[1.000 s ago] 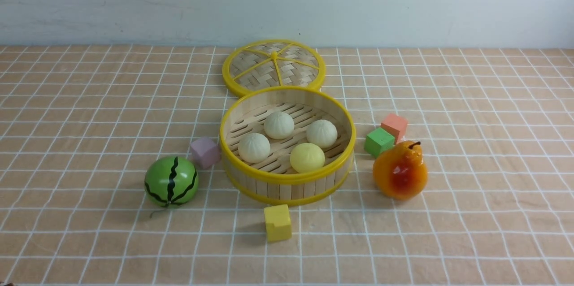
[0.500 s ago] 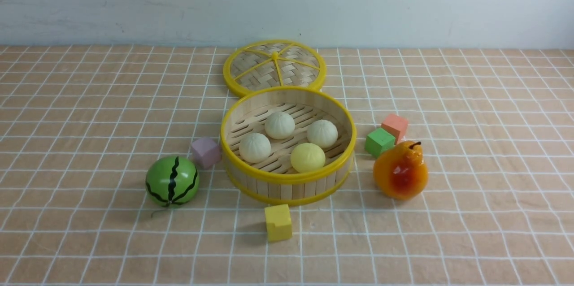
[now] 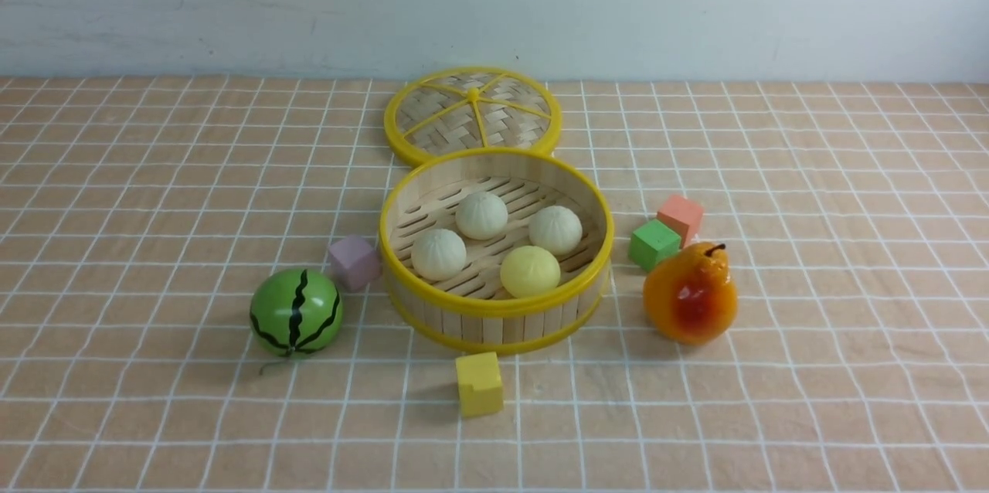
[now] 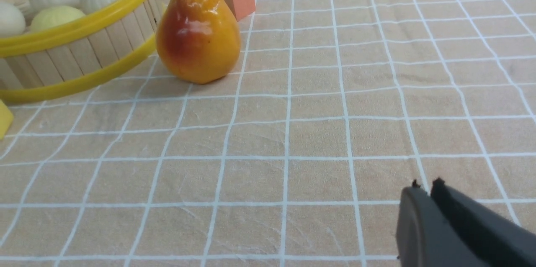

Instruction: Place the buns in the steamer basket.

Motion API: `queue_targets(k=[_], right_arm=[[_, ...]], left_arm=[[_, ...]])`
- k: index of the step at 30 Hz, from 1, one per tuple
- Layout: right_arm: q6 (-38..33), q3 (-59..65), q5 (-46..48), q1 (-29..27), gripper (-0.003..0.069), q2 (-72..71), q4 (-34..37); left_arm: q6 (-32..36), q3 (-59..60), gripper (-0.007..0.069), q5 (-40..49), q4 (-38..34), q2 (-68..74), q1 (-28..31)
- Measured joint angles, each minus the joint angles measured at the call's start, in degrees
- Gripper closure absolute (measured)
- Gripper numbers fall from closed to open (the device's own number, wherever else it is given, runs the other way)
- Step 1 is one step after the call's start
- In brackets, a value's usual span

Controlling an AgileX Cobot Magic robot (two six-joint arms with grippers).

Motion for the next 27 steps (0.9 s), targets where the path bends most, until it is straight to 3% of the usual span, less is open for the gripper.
queue_targets(k=[27], right_arm=[[0.00, 0.00, 0.00, 0.00, 0.0577, 0.00, 0.00]], left_arm=[[-1.24, 0.00, 0.0638, 0.01, 0.00, 0.00, 0.00]])
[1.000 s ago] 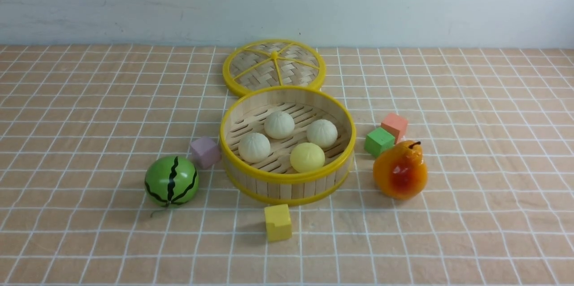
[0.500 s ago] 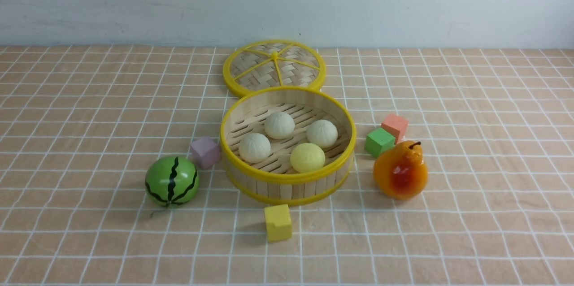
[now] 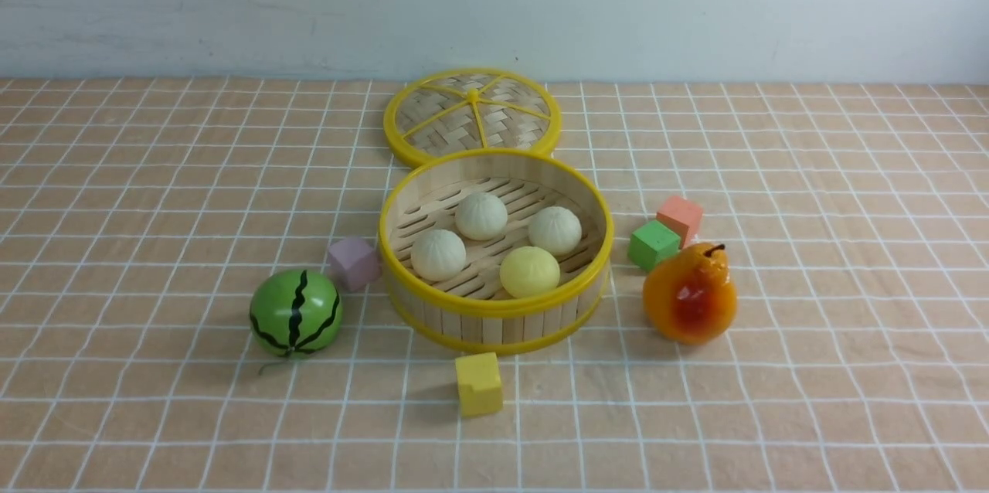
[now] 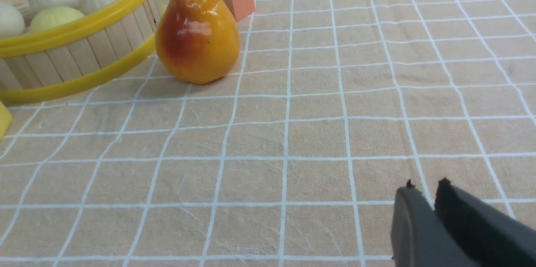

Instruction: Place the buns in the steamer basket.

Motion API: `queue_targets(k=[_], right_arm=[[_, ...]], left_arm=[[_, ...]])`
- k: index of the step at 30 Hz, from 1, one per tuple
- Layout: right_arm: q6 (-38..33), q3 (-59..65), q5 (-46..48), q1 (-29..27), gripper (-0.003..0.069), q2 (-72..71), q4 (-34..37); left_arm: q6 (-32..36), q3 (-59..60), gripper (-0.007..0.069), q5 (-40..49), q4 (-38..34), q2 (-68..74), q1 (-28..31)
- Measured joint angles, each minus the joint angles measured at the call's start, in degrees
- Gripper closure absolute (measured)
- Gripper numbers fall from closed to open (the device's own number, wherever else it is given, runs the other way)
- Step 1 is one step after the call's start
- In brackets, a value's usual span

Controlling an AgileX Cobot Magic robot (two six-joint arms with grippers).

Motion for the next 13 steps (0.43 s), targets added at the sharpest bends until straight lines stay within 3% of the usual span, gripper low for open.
queue_targets(k=[13], right_arm=[[0.00, 0.00, 0.00, 0.00, 0.0559, 0.00, 0.00]], left_arm=[[0.00, 0.00, 0.0638, 0.00, 0.00, 0.00, 0.00]])
